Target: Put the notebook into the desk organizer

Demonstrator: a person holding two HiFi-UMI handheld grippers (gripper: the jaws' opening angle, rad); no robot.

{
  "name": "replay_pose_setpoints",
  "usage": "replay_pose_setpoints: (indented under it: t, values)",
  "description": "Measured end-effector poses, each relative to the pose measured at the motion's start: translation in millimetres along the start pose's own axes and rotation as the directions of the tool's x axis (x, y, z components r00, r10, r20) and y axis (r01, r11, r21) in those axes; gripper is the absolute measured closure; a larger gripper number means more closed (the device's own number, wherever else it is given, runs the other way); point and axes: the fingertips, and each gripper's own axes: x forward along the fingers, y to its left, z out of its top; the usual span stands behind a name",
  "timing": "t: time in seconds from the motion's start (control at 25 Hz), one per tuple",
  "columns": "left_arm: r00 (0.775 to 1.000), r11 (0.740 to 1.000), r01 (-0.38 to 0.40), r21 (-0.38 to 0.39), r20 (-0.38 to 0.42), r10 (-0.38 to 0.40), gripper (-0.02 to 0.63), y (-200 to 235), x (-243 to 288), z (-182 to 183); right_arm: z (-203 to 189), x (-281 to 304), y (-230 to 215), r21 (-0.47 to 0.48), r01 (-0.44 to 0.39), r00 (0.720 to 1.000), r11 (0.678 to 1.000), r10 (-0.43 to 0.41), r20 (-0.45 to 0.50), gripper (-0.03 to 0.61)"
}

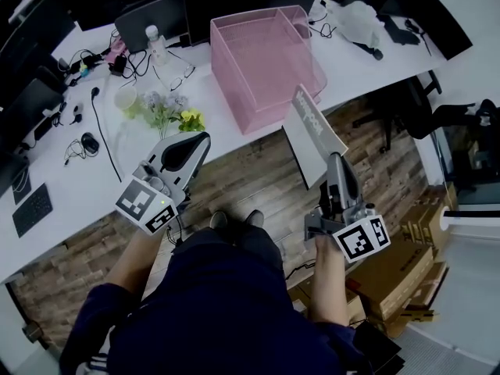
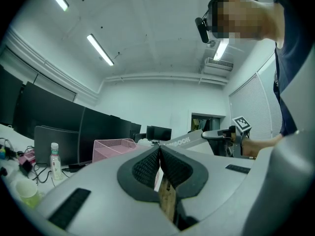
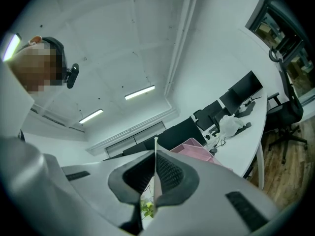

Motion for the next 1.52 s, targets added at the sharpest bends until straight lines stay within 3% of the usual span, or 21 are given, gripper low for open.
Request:
replay_pose_setpoints:
  t: [0.4, 1.08, 1.52]
  values:
    - [0.999, 0.999, -0.035, 0.010, 0.025, 0.034, 0.586, 11.8, 18.9, 15.3, 34.1, 27.0, -8.8, -0.038, -0.045, 0.999, 0.998, 0.046, 0.027, 0.568]
    - [0.983, 0.983, -0.184, 0.003, 0.012, 0.184, 0.586, 52.8, 100.4, 21.4, 80.8, 126.9, -86.0, -0.047, -0.157, 0.988, 0.987, 0.156, -0.011, 0.568]
    - [0.970, 0.970, -0.244, -0.022, -0.027, 0.243, 0.586, 68.0, 129.1, 6.5, 68.3, 163.7, -112.9, -0.096, -0.212, 0.976, 0.973, 0.206, -0.075, 0.568]
